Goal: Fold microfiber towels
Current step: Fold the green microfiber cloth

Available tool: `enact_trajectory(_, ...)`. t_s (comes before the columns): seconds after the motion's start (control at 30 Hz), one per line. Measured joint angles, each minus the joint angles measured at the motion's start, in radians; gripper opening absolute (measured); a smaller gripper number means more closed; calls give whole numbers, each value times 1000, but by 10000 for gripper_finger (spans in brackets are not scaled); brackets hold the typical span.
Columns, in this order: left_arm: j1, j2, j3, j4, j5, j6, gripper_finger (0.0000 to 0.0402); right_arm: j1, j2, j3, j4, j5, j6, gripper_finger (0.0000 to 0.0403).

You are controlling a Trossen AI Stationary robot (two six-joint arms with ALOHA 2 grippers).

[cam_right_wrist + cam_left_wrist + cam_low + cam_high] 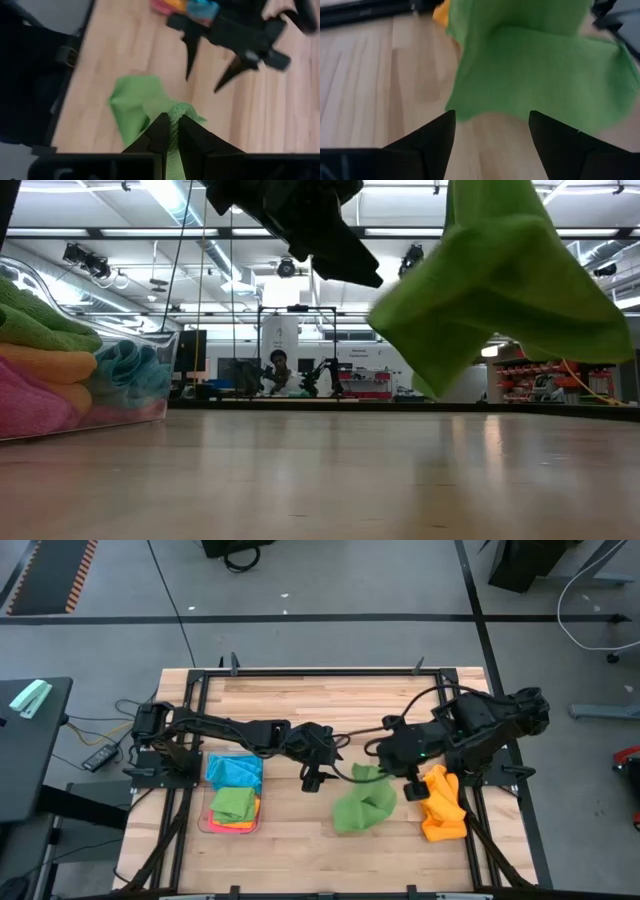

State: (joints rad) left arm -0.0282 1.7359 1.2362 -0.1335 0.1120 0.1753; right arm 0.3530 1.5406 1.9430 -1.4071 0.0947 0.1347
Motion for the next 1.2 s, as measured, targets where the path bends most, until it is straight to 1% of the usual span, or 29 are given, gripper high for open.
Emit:
enact_trajectory(0.07, 4, 1, 0, 44, 24, 2, 259, 20, -1, 21, -4, -3, -7, 44)
enact_trajectory(0.13, 4, 1, 0, 90, 38, 17, 256, 36, -1, 28, -7, -3, -47, 44)
enact_trajectory(0.17, 4, 0, 0, 98, 39, 32, 255, 42, -1, 26, -13, 20, -56, 44)
enact_trajectory(0.2, 4, 0, 0, 98, 39, 47, 253, 45, 0, 24, -34, 45, -45, 44)
enact_trajectory(0.3, 5, -6, 0, 91, 39, 74, 249, 23, 27, 33, -186, 54, 20, 44)
enact_trajectory(0.37, 13, -9, 0, 112, 34, 91, 246, 7, 33, 28, -147, 64, 26, 44)
enact_trajectory(0.5, 39, -8, 0, 154, 22, 90, 240, 10, 39, 42, -163, 101, -23, 44)
enact_trajectory(0.67, 63, -9, 0, 190, 23, 72, 238, 2, 43, 40, -164, 108, -84, 44)
enact_trajectory(0.83, 78, -4, 1, 192, 24, 79, 237, -6, 42, 41, -163, 108, -129, 44)
enact_trajectory(1.07, 84, 32, 1, 214, 25, 99, 227, -3, 46, 29, -106, 108, -165, 44)
enact_trajectory(1.2, 80, 76, 2, 248, 72, 98, 228, -3, 55, 28, -93, 109, -166, 44)
